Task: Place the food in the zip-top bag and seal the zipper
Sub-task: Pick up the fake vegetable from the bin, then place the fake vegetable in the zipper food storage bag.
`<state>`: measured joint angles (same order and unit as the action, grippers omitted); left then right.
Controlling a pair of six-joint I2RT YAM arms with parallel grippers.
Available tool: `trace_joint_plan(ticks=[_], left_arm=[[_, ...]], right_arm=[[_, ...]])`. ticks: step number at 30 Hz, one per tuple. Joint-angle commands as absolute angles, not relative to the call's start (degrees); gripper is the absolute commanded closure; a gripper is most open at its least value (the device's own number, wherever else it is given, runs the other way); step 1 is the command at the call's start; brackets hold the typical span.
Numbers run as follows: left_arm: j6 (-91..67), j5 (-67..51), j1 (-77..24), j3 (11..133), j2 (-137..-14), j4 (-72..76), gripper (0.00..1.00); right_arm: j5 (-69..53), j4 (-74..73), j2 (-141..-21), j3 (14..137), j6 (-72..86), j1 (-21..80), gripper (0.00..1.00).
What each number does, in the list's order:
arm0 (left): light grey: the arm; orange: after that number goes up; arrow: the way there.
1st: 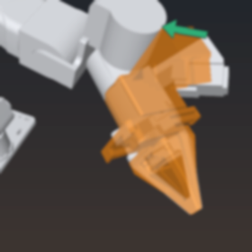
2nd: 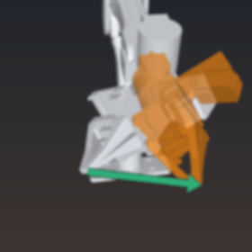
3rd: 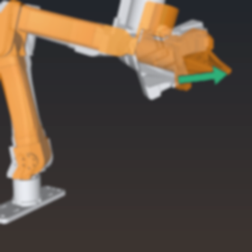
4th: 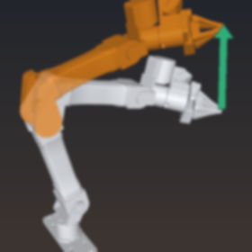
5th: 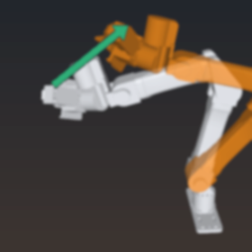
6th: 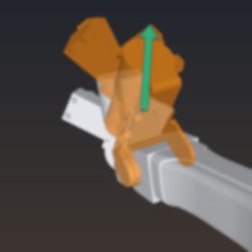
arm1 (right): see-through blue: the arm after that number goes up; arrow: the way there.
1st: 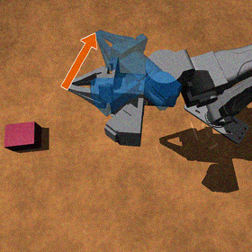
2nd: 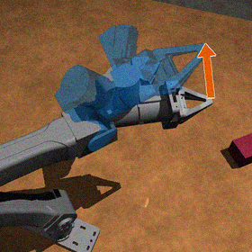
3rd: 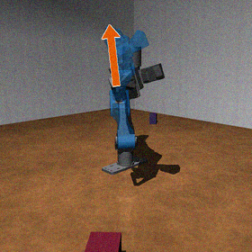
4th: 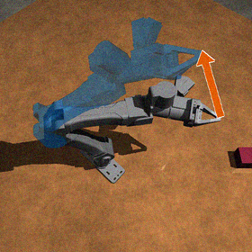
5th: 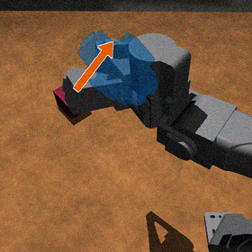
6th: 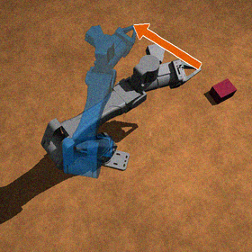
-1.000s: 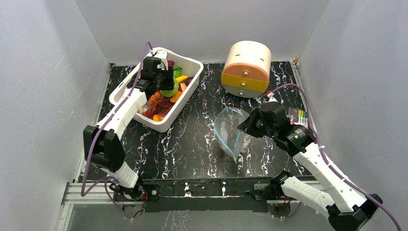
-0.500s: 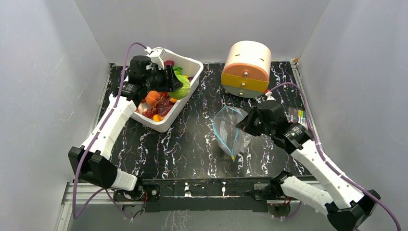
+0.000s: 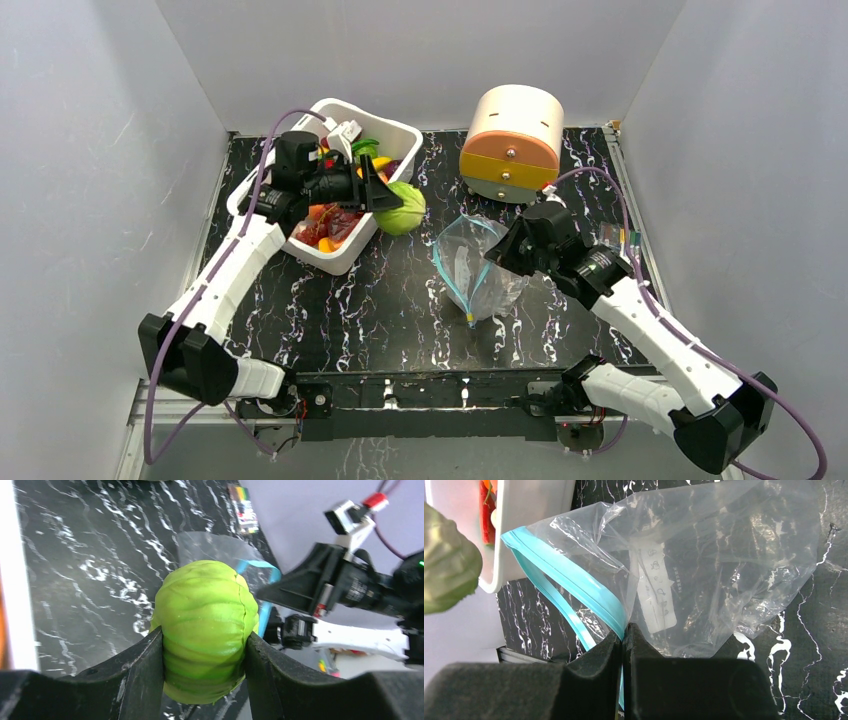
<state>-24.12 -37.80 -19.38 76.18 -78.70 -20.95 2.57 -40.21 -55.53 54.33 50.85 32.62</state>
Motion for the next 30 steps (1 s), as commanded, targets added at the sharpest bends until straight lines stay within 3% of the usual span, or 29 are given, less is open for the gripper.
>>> trace_joint_plan(ticks=[1, 12, 30], left_arm=[[-33.24, -45.62, -21.89, 70.93, -72.39, -9.23, 0.69], [-42.01, -44.02, -34.44, 65.46, -74.1, 2.27, 0.72], [-35.23, -30.25, -36.94, 61.81, -77.47, -2.21, 0.78]], right_arm=[[1.68, -35.16, -56.4, 56.78, 51.12, 32.7, 1.0], [-1.55, -33.92, -58.19, 58.74, 53.52, 32.75, 1.0], [-14.2, -26.41, -55.29, 59.04, 54.99, 32.7, 1.0]])
